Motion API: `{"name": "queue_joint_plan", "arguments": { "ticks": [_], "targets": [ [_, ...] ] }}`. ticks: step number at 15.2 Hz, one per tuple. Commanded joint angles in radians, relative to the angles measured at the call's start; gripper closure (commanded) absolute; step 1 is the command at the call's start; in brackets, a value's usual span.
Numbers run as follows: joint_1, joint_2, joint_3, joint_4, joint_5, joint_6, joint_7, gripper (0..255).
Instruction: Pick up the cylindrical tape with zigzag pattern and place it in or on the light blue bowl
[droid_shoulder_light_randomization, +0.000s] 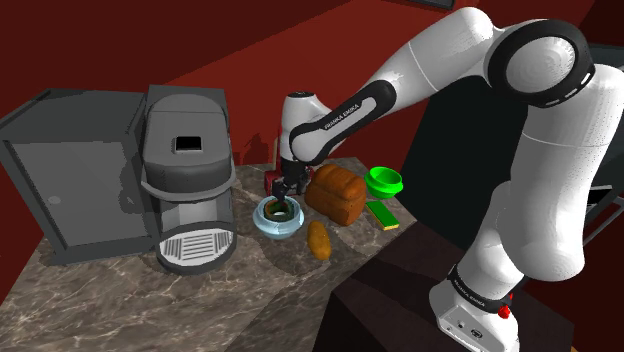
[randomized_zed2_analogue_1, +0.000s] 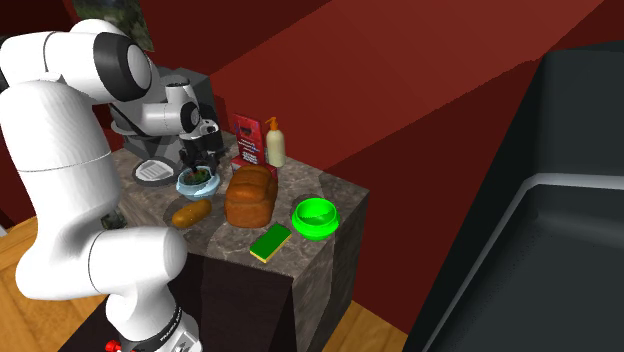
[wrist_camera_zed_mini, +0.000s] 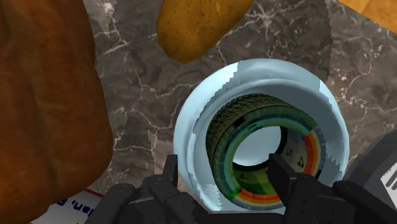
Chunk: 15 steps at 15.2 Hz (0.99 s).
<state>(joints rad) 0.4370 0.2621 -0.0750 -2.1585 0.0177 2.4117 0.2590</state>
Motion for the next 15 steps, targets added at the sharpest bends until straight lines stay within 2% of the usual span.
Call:
{"name": "queue_joint_plan", "arguments": {
  "ticks": [1, 4, 8, 15],
  "targets": [
    [0.000, 0.000, 0.000, 0.000, 0.000, 0.000, 0.000, 0],
    [0.000, 0.000, 0.000, 0.000, 0.000, 0.000, 0.000, 0],
    [0.003, -0.084, -0.003, 0.031, -0.009, -0.114, 0.007, 0],
    [0.003, -0.084, -0.003, 0.031, -0.009, -0.114, 0.007, 0]
  ]
}}
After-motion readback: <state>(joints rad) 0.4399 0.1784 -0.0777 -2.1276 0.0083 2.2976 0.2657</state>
